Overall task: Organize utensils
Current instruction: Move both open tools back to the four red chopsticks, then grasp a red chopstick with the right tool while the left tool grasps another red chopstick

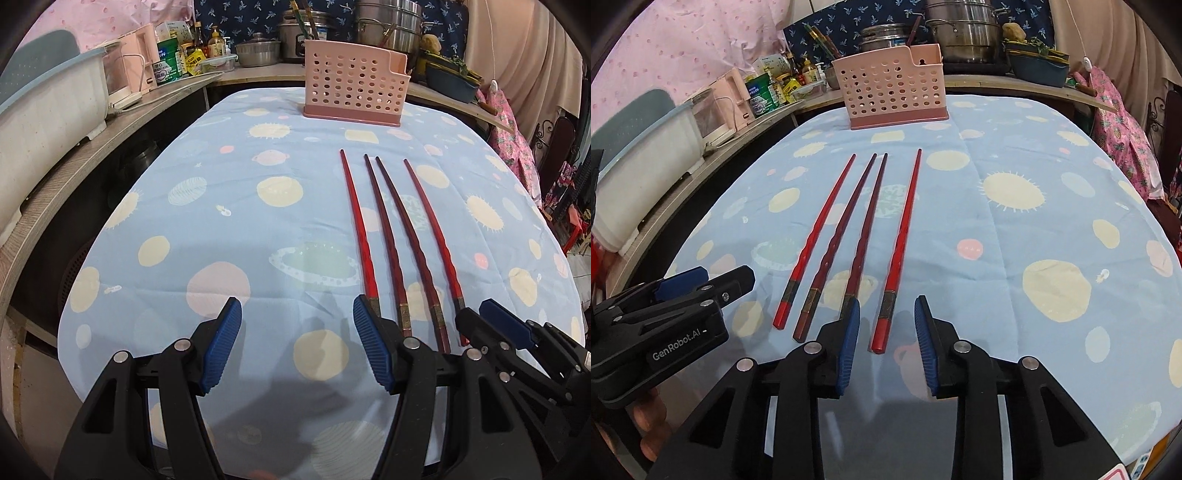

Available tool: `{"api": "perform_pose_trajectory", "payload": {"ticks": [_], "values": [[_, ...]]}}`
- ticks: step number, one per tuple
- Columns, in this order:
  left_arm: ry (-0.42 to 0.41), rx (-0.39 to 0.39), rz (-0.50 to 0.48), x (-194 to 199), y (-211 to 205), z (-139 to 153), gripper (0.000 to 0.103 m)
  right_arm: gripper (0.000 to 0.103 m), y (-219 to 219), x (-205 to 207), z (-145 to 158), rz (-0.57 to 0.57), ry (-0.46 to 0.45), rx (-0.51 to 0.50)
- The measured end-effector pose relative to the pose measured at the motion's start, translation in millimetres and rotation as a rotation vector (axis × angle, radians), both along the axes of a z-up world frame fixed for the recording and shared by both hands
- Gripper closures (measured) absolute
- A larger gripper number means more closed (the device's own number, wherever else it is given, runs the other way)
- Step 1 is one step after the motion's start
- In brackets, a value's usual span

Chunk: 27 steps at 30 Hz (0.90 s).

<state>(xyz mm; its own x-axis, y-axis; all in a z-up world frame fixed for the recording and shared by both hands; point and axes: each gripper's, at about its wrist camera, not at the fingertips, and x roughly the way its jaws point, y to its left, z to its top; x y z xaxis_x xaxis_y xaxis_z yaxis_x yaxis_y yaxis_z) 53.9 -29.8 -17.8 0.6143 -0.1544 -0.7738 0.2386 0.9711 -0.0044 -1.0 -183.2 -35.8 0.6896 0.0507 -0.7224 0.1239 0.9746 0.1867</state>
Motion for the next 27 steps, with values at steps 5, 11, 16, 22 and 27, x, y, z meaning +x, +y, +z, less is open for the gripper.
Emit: {"api": "perform_pose_trajectory", "payload": {"ticks": [5,11,16,22,27], "values": [[0.004,-0.007,-0.009,-0.3,-1.6,-1.4,0.042,0.083,2.3,2.8,-4.4,0.007,0.010,-0.005],[0.008,-0.019,-0.020,-0.1,-2.1,-1.7,0.038,0.094,1.2,2.2,-8.1,0.003,0.016,-0.020],[0.017,-0.028,-0.033,-0.9,-5.5,-3.5,0.037,0.095,-3.6,0.7,-8.4,-0.005,0.013,-0.012],[0.030,-0.043,-0.051,-1.6,-10.8,-7.0,0.037,0.096,-11.4,-1.3,-8.7,-0.028,0.009,-0.003],[0.050,-0.040,-0.059,0.4,-16.6,-15.2,0.037,0.096,-14.6,-1.8,-9.3,-0.036,0.008,0.007]]}}
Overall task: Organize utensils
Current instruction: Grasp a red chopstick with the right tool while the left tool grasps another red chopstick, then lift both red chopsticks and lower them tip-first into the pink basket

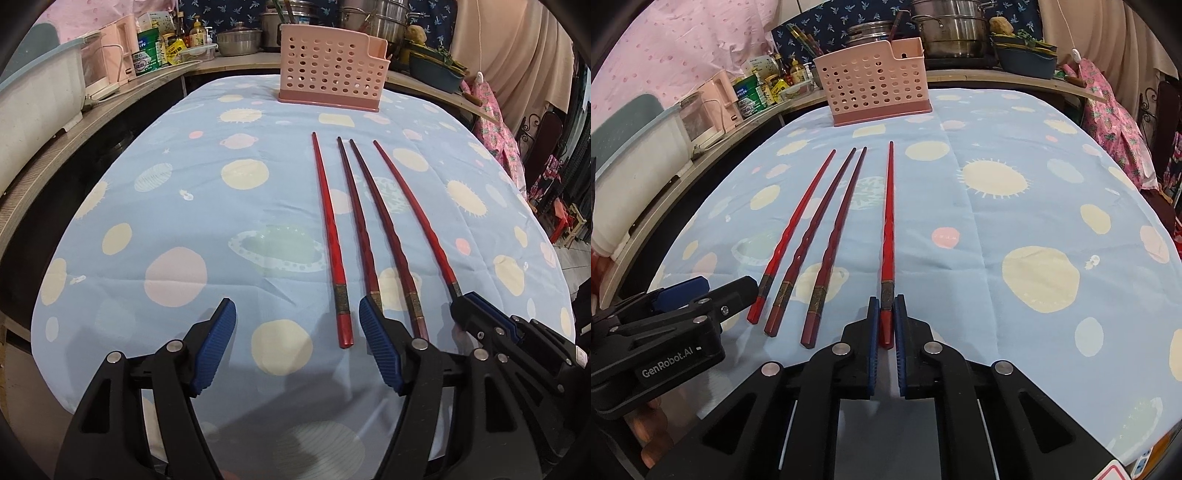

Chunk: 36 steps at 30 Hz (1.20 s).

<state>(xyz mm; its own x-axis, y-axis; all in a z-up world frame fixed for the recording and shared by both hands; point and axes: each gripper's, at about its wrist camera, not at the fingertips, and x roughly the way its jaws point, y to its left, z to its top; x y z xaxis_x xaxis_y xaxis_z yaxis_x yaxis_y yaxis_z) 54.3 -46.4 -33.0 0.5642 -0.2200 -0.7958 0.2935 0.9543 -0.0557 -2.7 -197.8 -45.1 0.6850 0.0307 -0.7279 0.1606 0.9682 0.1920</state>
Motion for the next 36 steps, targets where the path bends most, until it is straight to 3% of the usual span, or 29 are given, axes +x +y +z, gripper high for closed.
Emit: {"api": "perform_pose_trajectory", "payload": {"ticks": [5,9,19,29,36], "values": [[0.007,0.012,0.002,0.4,-2.8,-5.7,0.039,0.096,-0.3,-0.2,0.0,0.001,-0.002,-0.001],[0.002,0.018,0.003,0.8,-2.3,-5.7,0.046,0.096,-0.2,-0.2,-0.2,0.000,-0.002,-0.004],[0.013,0.005,0.001,2.4,3.0,-4.4,0.094,0.096,-0.7,-0.6,-0.6,0.000,-0.003,-0.002],[0.035,-0.020,-0.005,-1.5,10.2,4.7,0.095,0.096,-4.5,-4.9,6.1,-0.008,-0.009,0.019],[-0.007,-0.055,0.001,-4.1,18.9,37.4,0.095,0.096,-15.0,-13.3,34.9,-0.025,-0.075,0.040]]}}
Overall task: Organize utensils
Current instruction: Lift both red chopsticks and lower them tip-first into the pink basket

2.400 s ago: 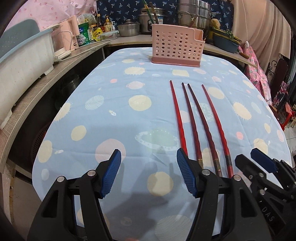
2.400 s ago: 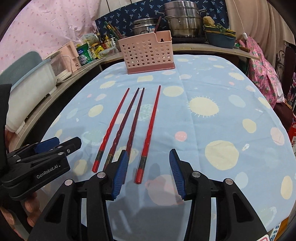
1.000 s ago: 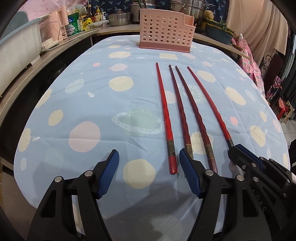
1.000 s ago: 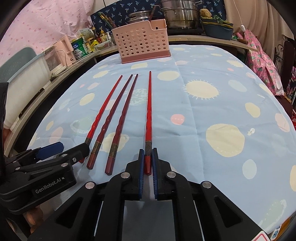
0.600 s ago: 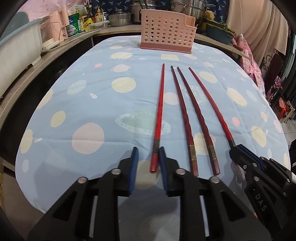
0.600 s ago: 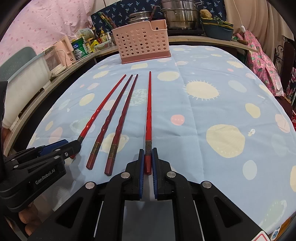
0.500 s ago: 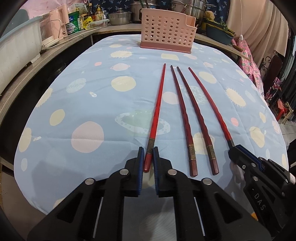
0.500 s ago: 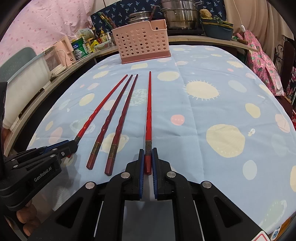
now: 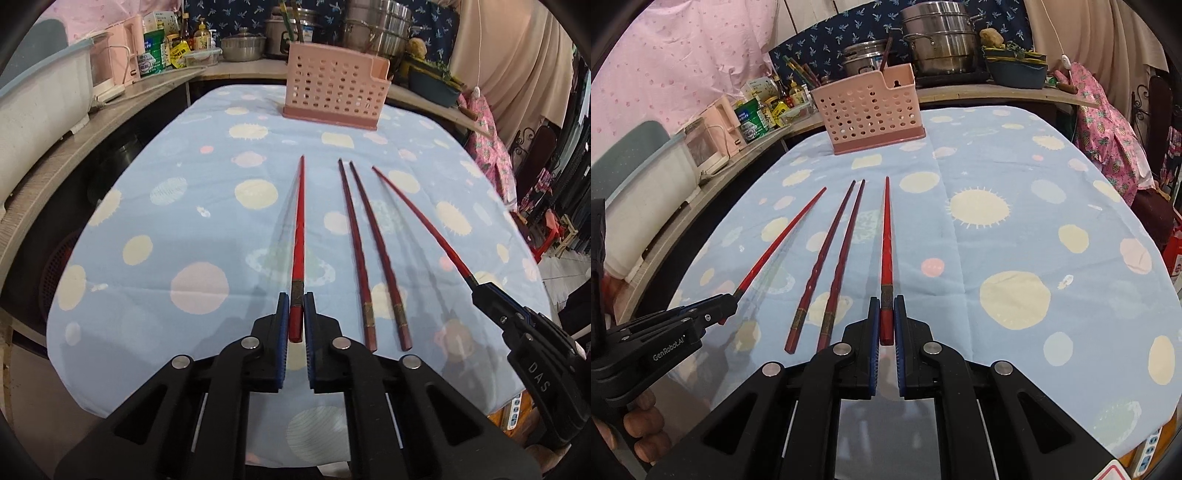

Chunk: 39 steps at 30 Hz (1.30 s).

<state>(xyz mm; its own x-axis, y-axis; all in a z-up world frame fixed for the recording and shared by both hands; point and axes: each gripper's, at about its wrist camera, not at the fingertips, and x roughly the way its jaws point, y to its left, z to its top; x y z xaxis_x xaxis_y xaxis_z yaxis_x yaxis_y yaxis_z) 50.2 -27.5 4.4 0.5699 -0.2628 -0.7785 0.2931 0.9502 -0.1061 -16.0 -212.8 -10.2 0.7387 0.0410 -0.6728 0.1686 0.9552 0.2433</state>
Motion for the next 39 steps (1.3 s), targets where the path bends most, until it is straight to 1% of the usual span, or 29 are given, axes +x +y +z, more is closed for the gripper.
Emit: {"api": "perform_pose_trajectory", "payload": {"ticks": [4,8,13,18,23,32,36,39], "values": [[-0.033,-0.045,-0.001,2.7,6.7,30.1,0.096,0.096,-6.6,-2.4,27.6,-0.010,-0.063,0.005],[-0.078,-0.078,0.004,11.2,11.8,60.0,0.096,0.096,-14.5,-0.7,61.3,-0.018,-0.139,-0.011],[-0.130,-0.125,0.019,31.7,16.5,99.6,0.096,0.096,-27.2,7.0,104.5,-0.030,-0.239,-0.030],[-0.175,-0.155,0.020,53.6,14.5,132.2,0.096,0.096,-38.3,21.1,135.7,-0.032,-0.309,-0.034],[-0.204,-0.168,0.019,80.8,6.0,157.0,0.096,0.096,-46.0,41.8,154.9,-0.025,-0.342,-0.032],[-0.248,-0.163,0.013,118.6,-10.0,184.4,0.096,0.096,-63.1,80.3,174.0,-0.004,-0.362,0.018],[-0.290,-0.169,0.013,135.5,-19.7,205.3,0.096,0.096,-66.7,103.3,188.2,0.009,-0.385,0.022],[-0.338,-0.175,0.025,153.7,-27.5,227.8,0.096,0.096,-67.9,125.0,202.8,0.013,-0.415,0.010]]}}
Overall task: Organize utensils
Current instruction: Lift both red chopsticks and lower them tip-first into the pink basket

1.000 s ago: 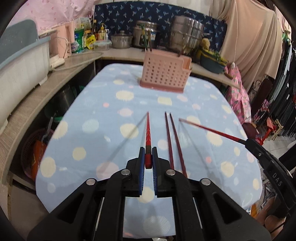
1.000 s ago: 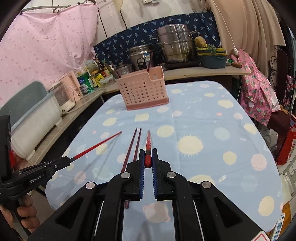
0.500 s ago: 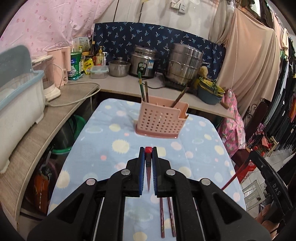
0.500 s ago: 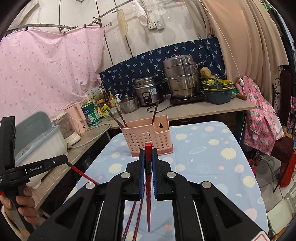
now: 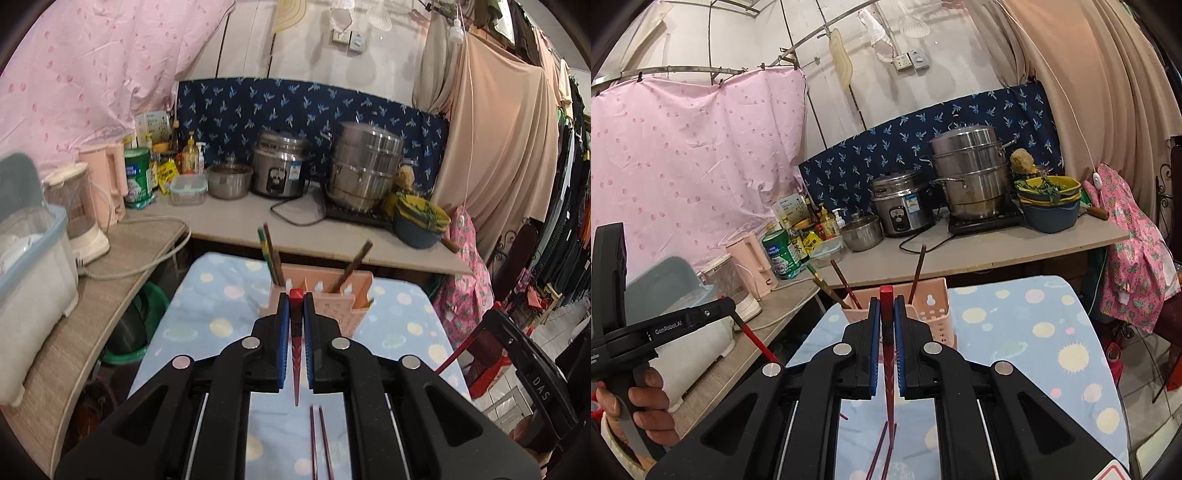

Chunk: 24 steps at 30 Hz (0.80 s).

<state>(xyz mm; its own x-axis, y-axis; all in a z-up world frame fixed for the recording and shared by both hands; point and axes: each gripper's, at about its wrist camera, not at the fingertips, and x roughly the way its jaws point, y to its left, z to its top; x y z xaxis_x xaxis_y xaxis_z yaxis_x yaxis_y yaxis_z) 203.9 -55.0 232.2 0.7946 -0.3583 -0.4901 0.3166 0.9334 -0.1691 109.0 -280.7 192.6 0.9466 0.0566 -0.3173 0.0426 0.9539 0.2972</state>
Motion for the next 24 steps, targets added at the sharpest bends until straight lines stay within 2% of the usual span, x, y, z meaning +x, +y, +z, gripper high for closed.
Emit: {"api": "perform_pose_trajectory", "payload": {"ticks": [10,14,18,24], "values": [[-0.174,-0.060,0.076,65.5,-22.5,63.7,0.096,0.096,-30.7,92.0,58.5,-0.014,-0.108,0.052],[-0.205,-0.085,0.094,93.1,-29.4,72.7,0.096,0.096,-40.5,123.2,72.3,-0.042,-0.145,0.059],[-0.204,-0.081,0.100,117.9,-40.3,63.5,0.096,0.096,-46.8,152.7,72.6,-0.058,-0.155,0.067],[-0.144,-0.036,0.101,144.8,-48.7,21.0,0.096,0.096,-43.1,186.3,44.1,-0.060,-0.097,0.020]]}}
